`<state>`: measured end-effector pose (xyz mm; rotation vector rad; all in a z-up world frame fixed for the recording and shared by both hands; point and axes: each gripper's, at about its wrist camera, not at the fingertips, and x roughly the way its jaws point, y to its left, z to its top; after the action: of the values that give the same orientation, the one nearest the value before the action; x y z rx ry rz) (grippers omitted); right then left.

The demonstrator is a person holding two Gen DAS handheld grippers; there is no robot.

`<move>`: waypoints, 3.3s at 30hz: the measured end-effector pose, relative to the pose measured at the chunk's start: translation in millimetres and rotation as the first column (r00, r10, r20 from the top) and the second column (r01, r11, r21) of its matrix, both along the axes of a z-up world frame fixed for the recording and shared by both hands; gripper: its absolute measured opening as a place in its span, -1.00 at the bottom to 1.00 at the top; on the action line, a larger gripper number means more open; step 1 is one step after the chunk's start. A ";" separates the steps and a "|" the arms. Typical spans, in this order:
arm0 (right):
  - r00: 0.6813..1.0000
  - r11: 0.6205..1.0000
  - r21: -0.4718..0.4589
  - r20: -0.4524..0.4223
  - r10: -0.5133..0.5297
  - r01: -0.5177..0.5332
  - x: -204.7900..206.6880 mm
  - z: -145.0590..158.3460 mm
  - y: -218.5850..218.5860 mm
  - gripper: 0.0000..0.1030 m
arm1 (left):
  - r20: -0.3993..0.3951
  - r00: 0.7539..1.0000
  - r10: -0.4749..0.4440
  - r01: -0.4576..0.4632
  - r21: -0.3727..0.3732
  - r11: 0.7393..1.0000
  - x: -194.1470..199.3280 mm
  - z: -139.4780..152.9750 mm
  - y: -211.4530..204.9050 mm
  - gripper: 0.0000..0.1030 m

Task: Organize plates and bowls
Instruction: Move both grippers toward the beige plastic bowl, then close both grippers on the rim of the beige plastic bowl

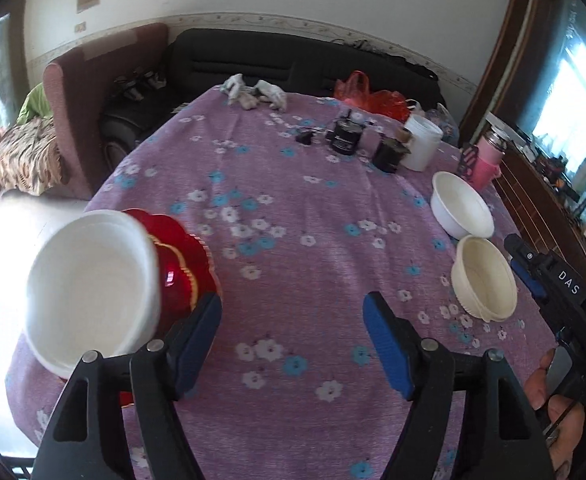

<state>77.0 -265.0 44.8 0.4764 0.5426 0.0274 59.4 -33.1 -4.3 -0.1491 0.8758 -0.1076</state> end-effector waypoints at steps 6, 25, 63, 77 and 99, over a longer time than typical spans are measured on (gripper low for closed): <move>0.995 0.995 0.013 0.010 -0.095 0.095 -17.1 -5.2 -81.6 0.11 | -0.026 0.999 -0.047 0.047 -0.020 0.999 18.9 -11.4 -51.8 0.50; 0.986 0.987 0.021 -0.052 -0.156 0.157 6.7 -40.1 -162.7 0.33 | -0.064 0.987 -0.150 0.152 0.025 0.988 82.9 -31.0 -166.6 0.54; 0.979 0.966 0.252 -0.204 0.000 0.053 44.1 -89.6 -178.7 0.33 | -0.271 0.911 -0.312 0.263 -0.200 0.944 138.6 -95.2 -217.3 0.55; 0.971 0.951 0.304 -0.237 0.013 0.062 49.2 -103.0 -179.0 0.05 | -0.257 0.921 -0.293 0.246 -0.199 0.949 139.7 -98.4 -210.6 -0.11; 0.965 0.964 0.261 -0.261 0.017 0.054 49.0 -107.6 -172.3 -0.70 | -0.233 0.921 -0.313 0.276 -0.176 0.945 131.0 -93.2 -213.0 -0.82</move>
<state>126.0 -437.2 -62.8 0.7549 0.7993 0.0194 190.4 -246.1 -97.5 -0.1638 1.1488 -0.4417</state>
